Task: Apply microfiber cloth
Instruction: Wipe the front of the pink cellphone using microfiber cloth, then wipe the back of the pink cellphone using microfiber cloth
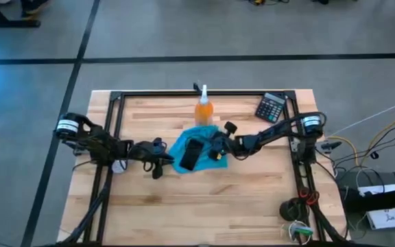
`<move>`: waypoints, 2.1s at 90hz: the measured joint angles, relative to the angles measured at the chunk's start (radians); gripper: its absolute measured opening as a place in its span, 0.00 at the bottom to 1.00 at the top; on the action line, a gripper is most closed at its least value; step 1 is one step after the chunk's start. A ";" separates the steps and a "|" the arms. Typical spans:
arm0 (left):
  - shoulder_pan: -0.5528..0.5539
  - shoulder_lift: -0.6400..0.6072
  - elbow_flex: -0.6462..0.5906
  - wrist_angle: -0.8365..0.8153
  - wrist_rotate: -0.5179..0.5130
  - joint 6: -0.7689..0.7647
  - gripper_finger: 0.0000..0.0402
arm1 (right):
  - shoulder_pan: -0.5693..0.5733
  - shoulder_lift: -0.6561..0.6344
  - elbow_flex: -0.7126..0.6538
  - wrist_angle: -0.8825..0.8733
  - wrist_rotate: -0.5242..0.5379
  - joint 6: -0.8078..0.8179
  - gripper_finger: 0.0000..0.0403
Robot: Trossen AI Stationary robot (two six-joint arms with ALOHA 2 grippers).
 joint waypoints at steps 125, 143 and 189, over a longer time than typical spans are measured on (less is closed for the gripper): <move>-0.005 0.013 0.147 -0.070 -0.096 0.103 0.15 | 0.107 0.175 0.272 -0.091 -0.247 -0.570 0.46; -0.004 0.056 0.149 -0.061 -0.100 0.096 0.15 | 0.125 0.193 0.381 -0.314 -0.207 -0.643 0.46; -0.004 0.074 0.147 -0.012 -0.079 0.102 0.15 | 0.145 0.233 0.430 -0.271 -0.160 -0.782 0.46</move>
